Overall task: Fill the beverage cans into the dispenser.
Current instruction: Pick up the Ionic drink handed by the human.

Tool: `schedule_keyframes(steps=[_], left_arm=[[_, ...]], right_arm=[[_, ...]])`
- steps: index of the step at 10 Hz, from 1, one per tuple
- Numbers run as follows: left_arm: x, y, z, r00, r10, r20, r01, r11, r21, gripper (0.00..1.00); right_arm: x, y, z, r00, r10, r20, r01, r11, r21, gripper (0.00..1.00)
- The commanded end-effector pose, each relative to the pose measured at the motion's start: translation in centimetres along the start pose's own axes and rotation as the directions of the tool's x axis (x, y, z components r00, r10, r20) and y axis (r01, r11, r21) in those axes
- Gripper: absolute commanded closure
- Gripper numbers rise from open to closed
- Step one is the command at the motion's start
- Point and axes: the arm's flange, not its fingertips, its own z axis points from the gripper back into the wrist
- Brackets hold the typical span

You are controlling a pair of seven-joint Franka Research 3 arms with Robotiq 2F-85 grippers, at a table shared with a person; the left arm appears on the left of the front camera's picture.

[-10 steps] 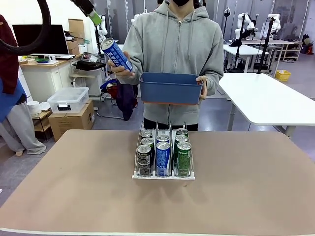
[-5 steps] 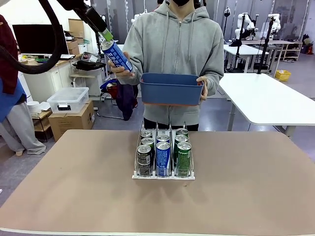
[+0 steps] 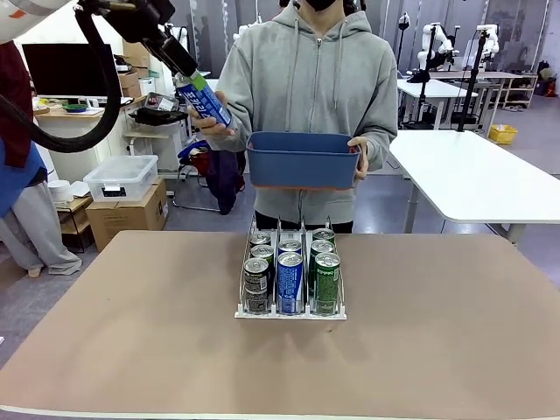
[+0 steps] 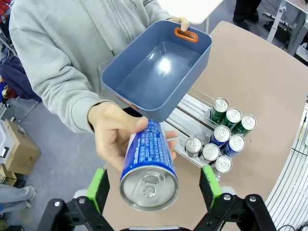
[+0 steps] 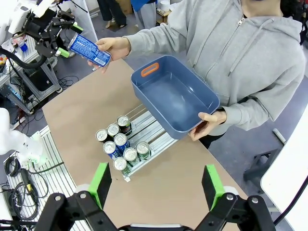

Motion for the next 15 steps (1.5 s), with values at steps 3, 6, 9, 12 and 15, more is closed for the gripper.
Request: schedule_keyframes(steps=[3, 6, 9, 12, 15], left_arm=[[-1.1, -0.3, -1.8, 0.999, -0.020, 0.027, 0.020, 1.000, -0.004, 0.00], [-1.3, 0.2, -2.9, 1.000, 0.008, 0.028, -0.008, 1.000, 0.004, 0.00], [-0.8, 0.2, -2.3, 1.000, -0.003, -0.003, 0.003, 1.000, 0.007, 0.00], [-0.6, 0.2, -2.2, 1.000, 0.018, -0.003, -0.018, 1.000, 0.021, 0.59], [-0.9, 0.4, -2.2, 0.999, 0.036, -0.010, -0.036, 0.999, 0.018, 1.00]], right_arm=[[-0.2, 0.2, 0.1, 1.000, 0.007, -0.006, -0.007, 1.000, 0.000, 0.00], [-0.2, 0.2, 0.1, 1.000, 0.007, -0.006, -0.007, 1.000, 0.000, 0.00], [-0.2, 0.2, 0.1, 1.000, 0.007, -0.006, -0.007, 1.000, 0.000, 0.00], [-0.2, 0.2, 0.1, 1.000, 0.007, -0.006, -0.007, 1.000, 0.000, 0.00], [-0.2, 0.2, 0.1, 1.000, 0.007, -0.006, -0.007, 1.000, 0.000, 0.00]])
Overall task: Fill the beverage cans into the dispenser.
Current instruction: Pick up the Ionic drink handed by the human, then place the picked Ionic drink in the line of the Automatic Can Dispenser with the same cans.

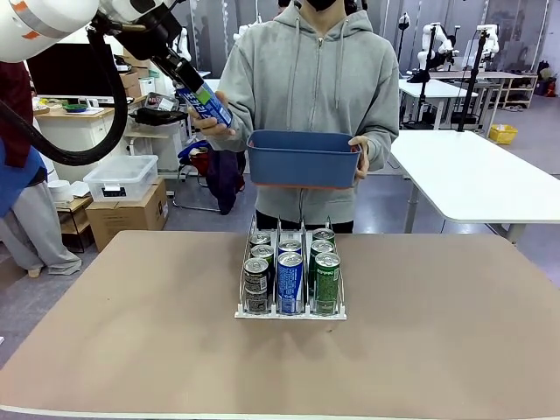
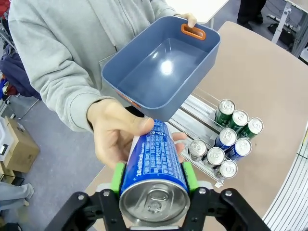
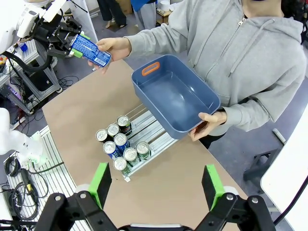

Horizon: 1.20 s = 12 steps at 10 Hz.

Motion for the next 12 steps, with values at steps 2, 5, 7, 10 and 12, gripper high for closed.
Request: schedule_keyframes(steps=[2, 5, 7, 10, 12], left_arm=[[-0.3, 0.1, 0.6, 1.000, -0.001, -0.011, 0.001, 1.000, -0.002, 0.96], [0.0, 0.3, 1.4, 1.000, 0.015, -0.012, -0.014, 0.999, 0.034, 1.00], [0.5, 0.0, 1.8, 0.999, 0.040, 0.001, -0.040, 0.999, -0.023, 1.00], [0.2, 0.2, 0.8, 1.000, 0.004, -0.002, -0.004, 1.000, 0.019, 1.00], [0.2, 0.2, 0.8, 1.000, 0.004, -0.002, -0.004, 1.000, 0.019, 1.00]], right_arm=[[-0.2, 0.2, 0.1, 1.000, 0.007, -0.006, -0.007, 1.000, 0.000, 0.00], [-0.2, 0.2, 0.1, 1.000, 0.007, -0.006, -0.007, 1.000, 0.000, 0.00], [-0.2, 0.2, 0.1, 1.000, 0.007, -0.006, -0.007, 1.000, 0.000, 0.00], [-0.2, 0.2, 0.1, 1.000, 0.007, -0.006, -0.007, 1.000, 0.000, 0.00], [-0.2, 0.2, 0.1, 1.000, 0.007, -0.006, -0.007, 1.000, 0.000, 0.00]])
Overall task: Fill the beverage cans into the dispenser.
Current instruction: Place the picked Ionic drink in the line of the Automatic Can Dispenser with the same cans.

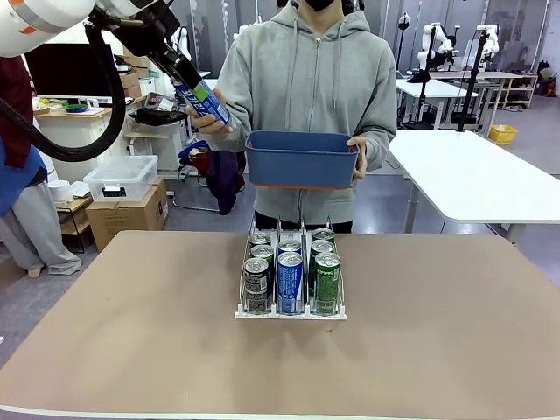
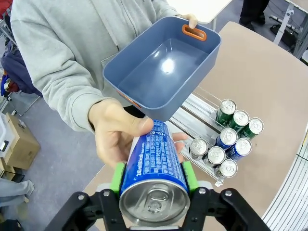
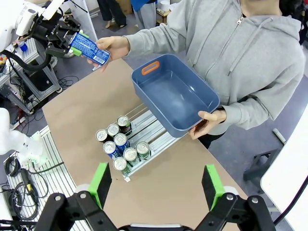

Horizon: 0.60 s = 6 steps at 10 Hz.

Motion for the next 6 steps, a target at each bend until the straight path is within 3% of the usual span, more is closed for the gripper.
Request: schedule_keyframes(steps=[1, 6], left_arm=[[-0.04, 0.06, 0.25, 1.000, -0.008, 0.007, 0.008, 1.000, 0.009, 1.00], [-0.04, 0.06, 0.25, 1.000, -0.008, 0.007, 0.008, 1.000, 0.009, 1.00]], right_arm=[[-0.19, 0.22, 0.06, 1.000, 0.007, -0.006, -0.007, 1.000, 0.000, 0.00], [-0.19, 0.22, 0.06, 1.000, 0.007, -0.006, -0.007, 1.000, 0.000, 0.00]])
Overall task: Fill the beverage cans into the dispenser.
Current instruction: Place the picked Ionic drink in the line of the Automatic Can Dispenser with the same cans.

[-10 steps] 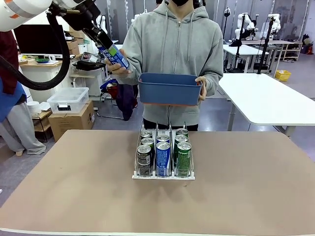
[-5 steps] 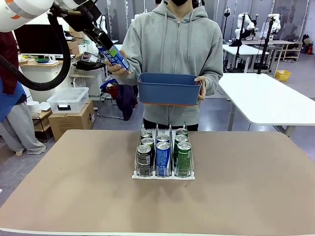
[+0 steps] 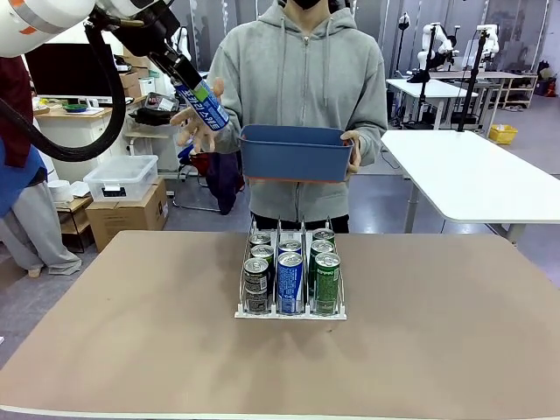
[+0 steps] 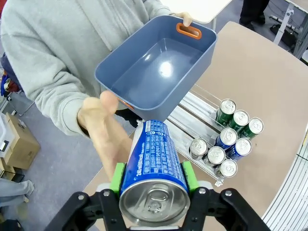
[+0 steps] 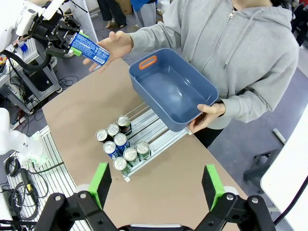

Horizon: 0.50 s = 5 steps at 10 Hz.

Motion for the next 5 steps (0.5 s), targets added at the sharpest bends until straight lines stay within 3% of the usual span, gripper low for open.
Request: schedule_keyframes(steps=[1, 5], left_arm=[[-0.03, 0.06, 0.27, 1.000, -0.008, 0.008, 0.008, 1.000, 0.010, 1.00], [-0.03, 0.06, 0.27, 1.000, -0.008, 0.008, 0.008, 1.000, 0.010, 1.00]], right_arm=[[-0.19, 0.22, 0.06, 1.000, 0.007, -0.006, -0.007, 1.000, 0.000, 0.00], [-0.19, 0.22, 0.06, 1.000, 0.007, -0.006, -0.007, 1.000, 0.000, 0.00]])
